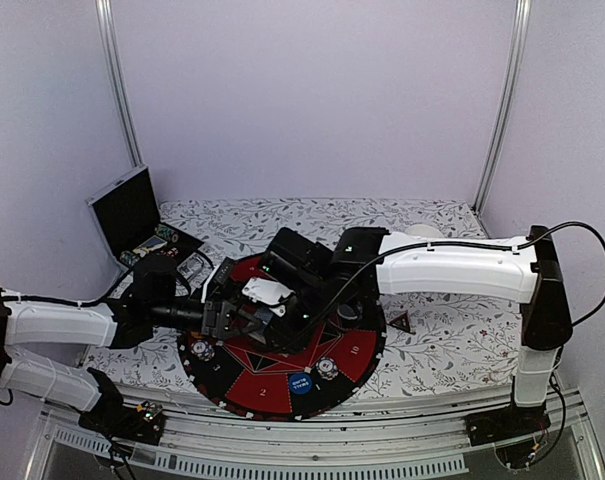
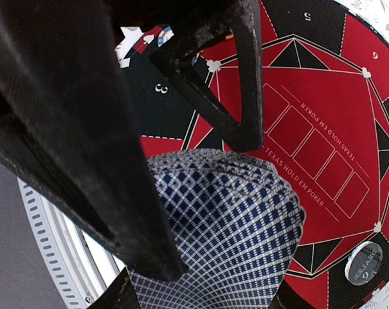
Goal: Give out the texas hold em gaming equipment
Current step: Pass from the right arm to the left, then pass from the left arm to the right
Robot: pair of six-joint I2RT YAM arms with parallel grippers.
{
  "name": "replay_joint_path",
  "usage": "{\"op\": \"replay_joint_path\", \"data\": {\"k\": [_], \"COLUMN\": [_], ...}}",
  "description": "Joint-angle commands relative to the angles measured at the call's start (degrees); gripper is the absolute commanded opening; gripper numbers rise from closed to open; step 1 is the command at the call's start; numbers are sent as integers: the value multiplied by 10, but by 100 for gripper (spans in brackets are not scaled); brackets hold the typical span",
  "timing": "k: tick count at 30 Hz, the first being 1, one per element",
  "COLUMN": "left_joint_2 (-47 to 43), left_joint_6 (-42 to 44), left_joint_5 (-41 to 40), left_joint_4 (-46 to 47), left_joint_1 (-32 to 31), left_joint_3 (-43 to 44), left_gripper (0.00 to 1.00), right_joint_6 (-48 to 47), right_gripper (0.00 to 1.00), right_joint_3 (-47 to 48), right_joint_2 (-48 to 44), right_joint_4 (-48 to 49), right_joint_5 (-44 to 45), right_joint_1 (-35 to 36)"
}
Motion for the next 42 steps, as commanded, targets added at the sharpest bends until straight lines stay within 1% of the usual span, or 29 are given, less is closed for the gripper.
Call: {"op": "replay_joint_path", "data": {"k": [1, 2, 4, 6, 7, 10, 12, 14, 16, 17, 18, 19, 23, 24, 25, 26, 27, 28, 30, 31, 32, 34, 35, 38, 40, 42], "left_joint_2": [9, 13, 21, 31, 36, 40, 41, 42, 42, 42, 41, 39, 19, 11, 0, -7, -22, -35, -64, -78, -94, -123, -136, -165, -174, -182], "left_joint_6": [34, 41, 50, 54, 53, 54, 55, 61, 71, 76, 80, 84, 86, 86, 86, 85, 84, 83, 86, 90, 94, 95, 92, 78, 80, 89], "left_joint_5": [5, -2, -16, -13, -9, 4, 10, 18, 31, 39, 44, 46, 34, 25, 17, 6, -6, -19, -43, -53, -62, -74, -79, -93, -104, -117], "left_joint_4": [2, -8, -30, -30, -28, -26, -27, -36, -44, -48, -54, -61, -67, -67, -67, -67, -65, -64, -63, -63, -61, -46, -32, 20, 33, 33], "left_joint_1": [-23, -25, -25, -25, -25, -25, -25, -25, -25, -25, -25, -25, -25, -25, -25, -25, -25, -25, -25, -25, -25, -25, -25, -27, -29, -31], "left_joint_3": [20, 26, 33, 37, 38, 42, 42, 45, 46, 48, 49, 51, 45, 44, 43, 43, 41, 39, 37, 37, 37, 34, 31, 19, 23, 30], "left_gripper": [79, 77, 68, 59, 57, 56, 51, 41, 27, 18, 7, 0, 0, 0, 0, 0, 0, 0, 0, 0, 0, 0, 0, 0, 0, 0], "right_joint_6": [-20, -22, -24, -28, -31, -36, -40, -41, -43, -43, -43, -44, -46, -46, -46, -46, -44, -41, -36, -33, -26, -9, 16, 86, 133, 164], "right_gripper": [39, 39, 39, 39, 39, 39, 39, 39, 39, 39, 39, 39, 39, 41, 46, 60, 82, 99, 99, 99, 99, 99, 99, 99, 99, 99], "right_joint_3": [22, 23, 25, 31, 35, 45, 47, 48, 48, 48, 48, 48, 39, 39, 38, 38, 36, 32, 17, -3, -21, -72, -107, -221, -276, -299], "right_joint_2": [16, 17, 18, 20, 23, 31, 32, 32, 31, 30, 30, 29, 16, 12, 9, 4, -2, -13, -48, -75, -104, -166, -195, -269, -294, -295], "right_joint_4": [13, 14, 14, 11, 7, -5, -7, -6, -4, -4, -5, -5, 8, 11, 14, 15, 19, 26, 53, 74, 100, 171, 214, 378, 478, 532], "right_joint_5": [9, 9, 14, 23, 26, 35, 43, 46, 46, 47, 49, 52, 62, 65, 71, 82, 97, 109, 122, 107, 73, -39, -91, -192, -215, -214], "right_joint_1": [8, 8, 12, 17, 18, 23, 24, 25, 26, 27, 26, 26, 27, 26, 26, 26, 25, 26, 22, 15, 4, -36, -59, -107, -114, -115]}}
